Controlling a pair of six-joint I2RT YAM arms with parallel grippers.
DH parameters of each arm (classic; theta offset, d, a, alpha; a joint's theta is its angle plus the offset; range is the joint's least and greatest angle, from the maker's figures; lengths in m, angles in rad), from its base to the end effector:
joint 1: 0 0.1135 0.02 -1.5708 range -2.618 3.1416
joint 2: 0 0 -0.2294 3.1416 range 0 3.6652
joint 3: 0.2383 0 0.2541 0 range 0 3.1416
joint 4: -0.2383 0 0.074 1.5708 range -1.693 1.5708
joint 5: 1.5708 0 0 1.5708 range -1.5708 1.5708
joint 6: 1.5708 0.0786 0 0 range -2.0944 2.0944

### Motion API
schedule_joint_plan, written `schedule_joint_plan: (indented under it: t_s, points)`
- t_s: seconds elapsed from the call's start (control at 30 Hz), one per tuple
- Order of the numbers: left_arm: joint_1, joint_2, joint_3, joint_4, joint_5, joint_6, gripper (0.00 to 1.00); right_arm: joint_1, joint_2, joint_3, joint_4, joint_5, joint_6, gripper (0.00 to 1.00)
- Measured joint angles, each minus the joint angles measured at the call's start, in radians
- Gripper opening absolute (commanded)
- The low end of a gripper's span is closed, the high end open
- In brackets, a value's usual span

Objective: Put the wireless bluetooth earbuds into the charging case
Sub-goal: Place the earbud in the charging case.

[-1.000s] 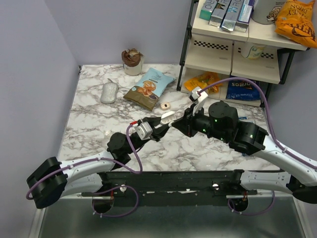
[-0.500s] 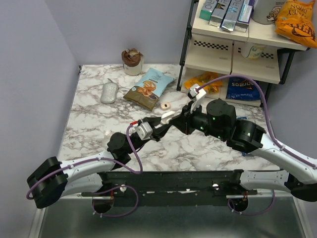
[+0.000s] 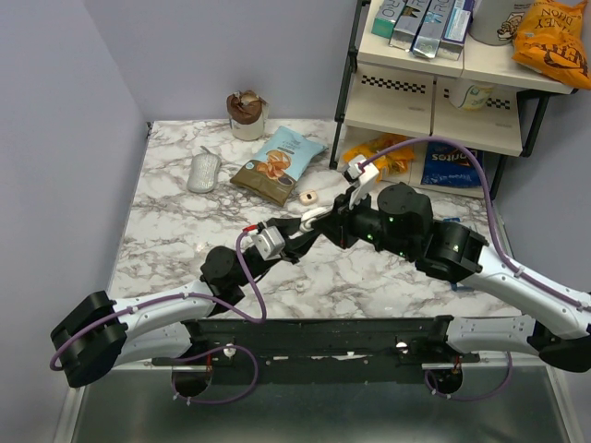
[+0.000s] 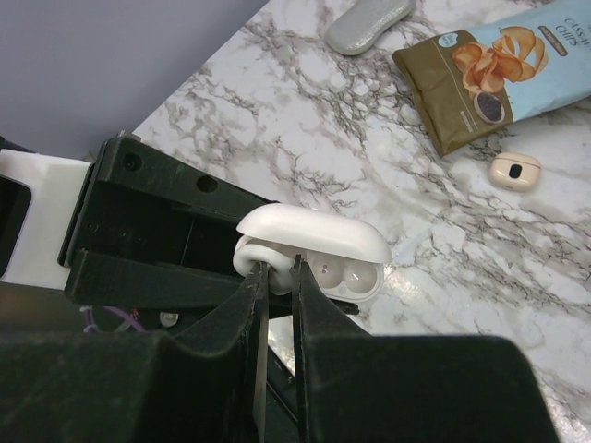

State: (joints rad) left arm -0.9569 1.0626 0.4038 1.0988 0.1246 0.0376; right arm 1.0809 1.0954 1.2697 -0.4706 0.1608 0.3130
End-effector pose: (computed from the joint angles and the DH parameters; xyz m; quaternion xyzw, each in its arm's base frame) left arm 0.1521 -0.2327 0.2749 0.3013 0.4449 -0.4038 0.7405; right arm 0.1489 0.2524 0.3751 -0.2558 0.7607 0.3312 0.4962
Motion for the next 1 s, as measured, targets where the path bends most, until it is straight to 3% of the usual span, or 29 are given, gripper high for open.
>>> schedule_joint_plan:
  t_s: [0.7, 0.8, 1.0]
  points:
    - [0.0, -0.002, 0.0, 0.006, 0.0, 0.0, 0.0, 0.0, 0.007, -0.011, 0.029, 0.017, -0.008, 0.01]
    - [0.0, -0.002, 0.0, 0.006, 0.0, 0.0, 0.0, 0.0, 0.007, -0.013, 0.031, 0.016, -0.01, 0.06]
    - [0.0, -0.002, 0.006, 0.006, 0.0, 0.0, 0.0, 0.005, 0.004, -0.015, 0.036, 0.01, -0.018, 0.3]
